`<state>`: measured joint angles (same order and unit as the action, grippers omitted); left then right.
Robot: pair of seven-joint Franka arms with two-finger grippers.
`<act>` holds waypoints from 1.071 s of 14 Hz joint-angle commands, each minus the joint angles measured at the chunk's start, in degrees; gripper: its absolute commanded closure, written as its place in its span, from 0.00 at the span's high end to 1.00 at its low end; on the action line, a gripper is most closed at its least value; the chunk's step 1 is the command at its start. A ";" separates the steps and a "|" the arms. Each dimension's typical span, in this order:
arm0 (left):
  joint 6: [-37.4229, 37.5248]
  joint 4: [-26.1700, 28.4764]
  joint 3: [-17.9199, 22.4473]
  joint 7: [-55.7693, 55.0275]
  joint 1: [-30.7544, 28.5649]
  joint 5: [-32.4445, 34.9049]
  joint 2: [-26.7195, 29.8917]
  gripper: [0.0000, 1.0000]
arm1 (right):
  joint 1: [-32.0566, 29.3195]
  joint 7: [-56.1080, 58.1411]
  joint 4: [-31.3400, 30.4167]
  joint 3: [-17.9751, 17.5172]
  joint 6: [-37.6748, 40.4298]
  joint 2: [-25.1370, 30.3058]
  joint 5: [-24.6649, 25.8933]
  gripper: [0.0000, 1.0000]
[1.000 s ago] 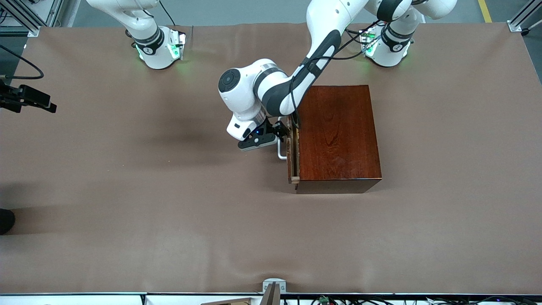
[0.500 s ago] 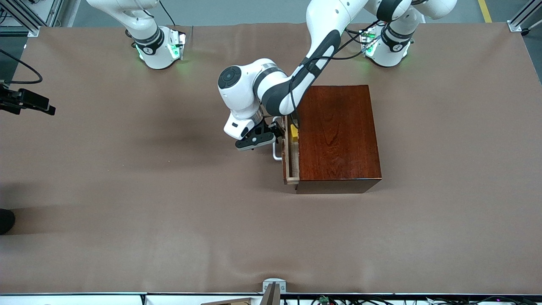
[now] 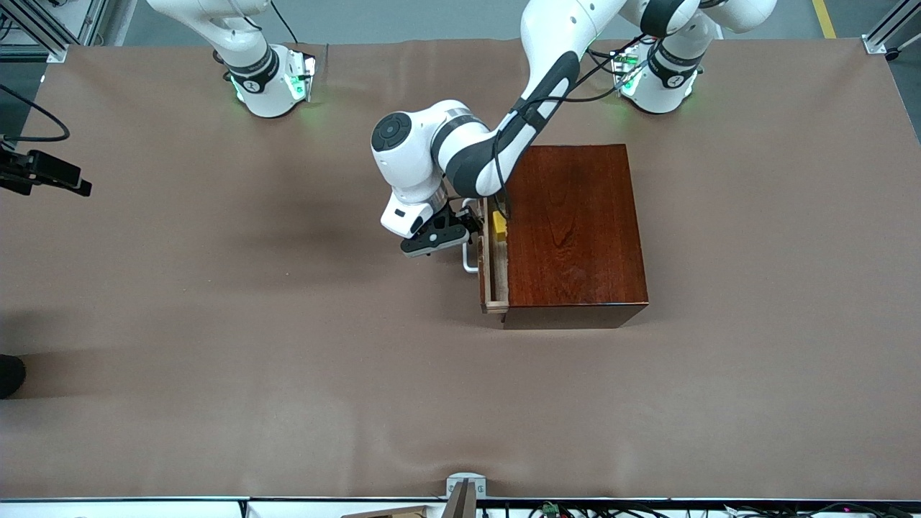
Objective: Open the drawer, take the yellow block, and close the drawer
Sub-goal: 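Pull the drawer handle outward with the left gripper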
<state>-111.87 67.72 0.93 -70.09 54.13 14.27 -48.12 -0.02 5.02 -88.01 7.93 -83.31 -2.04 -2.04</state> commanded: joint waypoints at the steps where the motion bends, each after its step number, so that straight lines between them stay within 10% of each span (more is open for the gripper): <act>1: -8.71 -3.21 -0.66 -1.89 0.45 -1.78 -3.03 1.00 | 0.19 0.43 1.26 -0.28 0.78 -0.51 0.63 1.00; 15: -9.86 -6.02 -0.84 -4.97 1.33 -2.84 -3.03 1.00 | 0.20 0.25 1.17 -0.37 1.66 -0.51 0.37 1.00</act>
<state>-118.72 66.53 0.51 -73.86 55.22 12.54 -48.17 0.09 5.02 -88.00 7.63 -82.47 -2.07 -2.04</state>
